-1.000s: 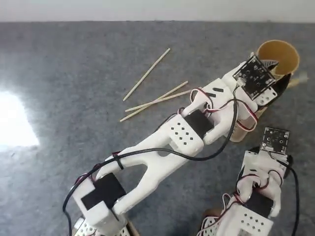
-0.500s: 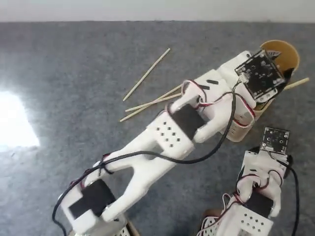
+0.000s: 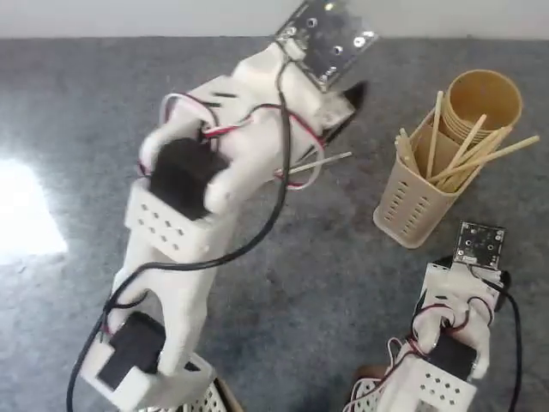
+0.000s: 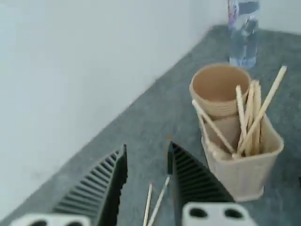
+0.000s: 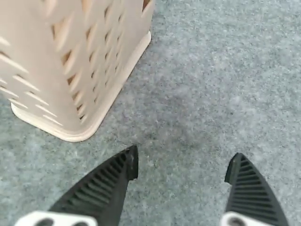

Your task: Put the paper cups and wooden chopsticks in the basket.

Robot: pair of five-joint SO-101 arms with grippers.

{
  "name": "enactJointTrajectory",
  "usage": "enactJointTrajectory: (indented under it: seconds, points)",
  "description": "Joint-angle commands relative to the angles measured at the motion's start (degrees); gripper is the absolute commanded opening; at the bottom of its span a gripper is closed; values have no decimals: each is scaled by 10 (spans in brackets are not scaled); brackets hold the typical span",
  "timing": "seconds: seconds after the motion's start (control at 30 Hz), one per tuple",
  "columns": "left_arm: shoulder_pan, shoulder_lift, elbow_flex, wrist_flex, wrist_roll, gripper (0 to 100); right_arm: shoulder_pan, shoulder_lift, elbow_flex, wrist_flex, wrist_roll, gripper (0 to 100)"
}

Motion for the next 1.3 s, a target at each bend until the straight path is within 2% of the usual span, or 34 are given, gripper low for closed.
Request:
enactJointTrajectory:
  seconds: [0.0,0.17,0.43,0.5,0.63,0.83,1.07,1.27]
  points:
    - [-46,-22,-2,102,-33,137,-5,-4,-4,-4,8,303]
    - [-77,-27,75,158,-134,134,-5,-4,-4,-4,8,303]
    - [-116,-27,229,141,-204,133,-5,-4,-4,-4,8,303]
    - [-127,-27,278,98,-205,133,-5,-4,-4,-4,8,303]
    - [-153,-23,382,-43,-212,133,-5,-4,-4,-4,8,303]
    - [-156,-22,521,-221,-242,133,-5,-4,-4,-4,8,303]
    - [-161,30,576,-328,-260,133,-5,-4,-4,-4,8,303]
    - [-198,190,482,-360,-260,133,-28,-4,-1,-3,18,303]
